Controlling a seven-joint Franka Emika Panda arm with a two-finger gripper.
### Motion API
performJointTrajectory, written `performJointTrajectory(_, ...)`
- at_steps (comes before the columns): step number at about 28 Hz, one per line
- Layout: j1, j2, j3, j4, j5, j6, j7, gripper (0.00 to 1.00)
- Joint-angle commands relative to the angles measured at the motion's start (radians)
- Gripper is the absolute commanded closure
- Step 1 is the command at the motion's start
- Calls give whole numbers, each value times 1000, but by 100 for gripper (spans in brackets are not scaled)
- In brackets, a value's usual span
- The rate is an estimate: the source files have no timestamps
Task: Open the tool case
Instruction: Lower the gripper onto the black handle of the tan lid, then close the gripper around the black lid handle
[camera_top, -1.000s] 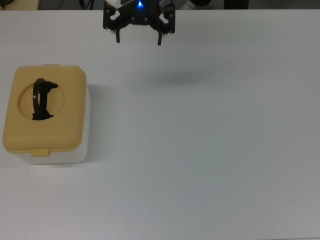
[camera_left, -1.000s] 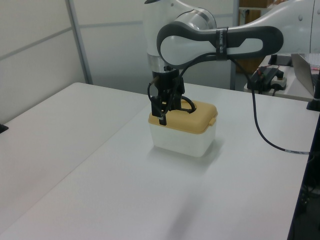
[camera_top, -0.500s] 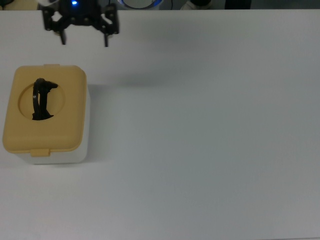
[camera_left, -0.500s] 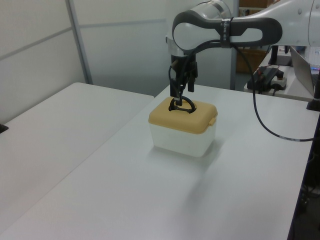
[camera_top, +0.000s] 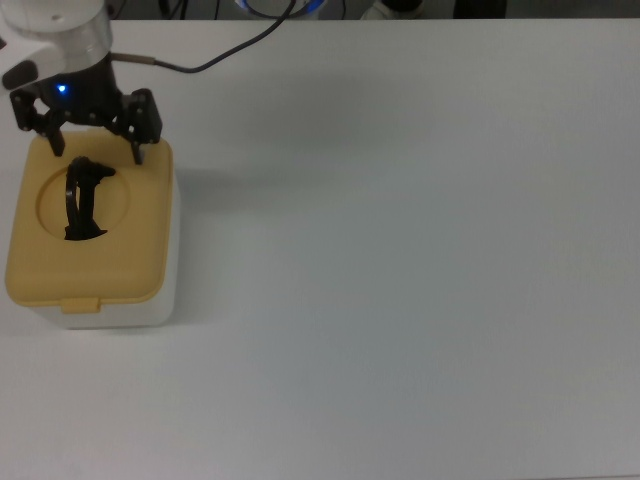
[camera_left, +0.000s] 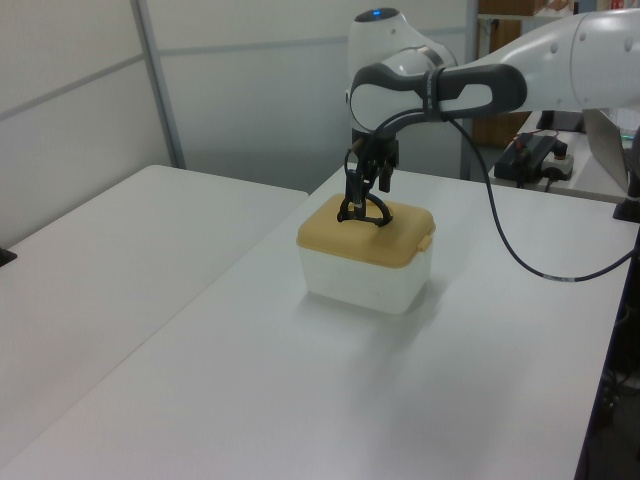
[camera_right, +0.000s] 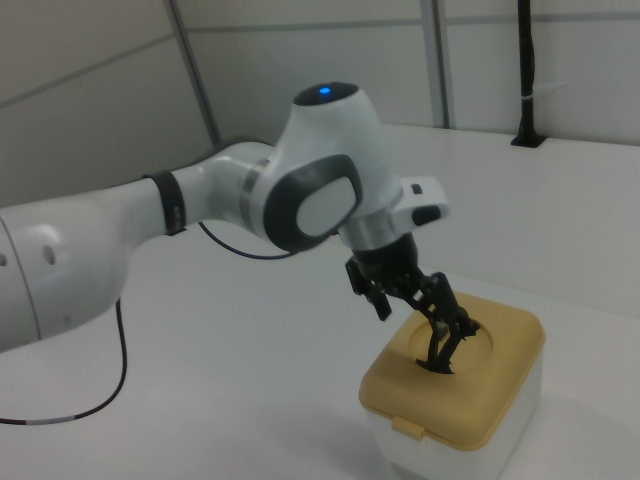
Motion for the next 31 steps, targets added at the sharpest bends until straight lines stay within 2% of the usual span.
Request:
performJointTrajectory(1, -43, 20, 2, 9, 4, 33, -142, 0)
performJointTrajectory(5, -94, 20, 4, 9, 9, 33, -208, 0)
performJointTrajectory(9, -106, 37, 4, 11, 3, 36, -219, 0)
performJointTrajectory(14, -103, 60, 8, 34, 20, 69, -207, 0)
performJointTrajectory(16, -99, 58, 10, 34, 55, 69, -205, 0)
performJointTrajectory(20, -86, 60, 14, 35, 92, 69, -172, 0)
performJointTrajectory(25, -69, 61, 16, 37, 92, 70, -101, 0)
performJointTrajectory(29, -66, 60, 16, 38, 101, 70, -87, 12)
performJointTrajectory(31, -66, 61, 16, 38, 105, 72, -93, 27)
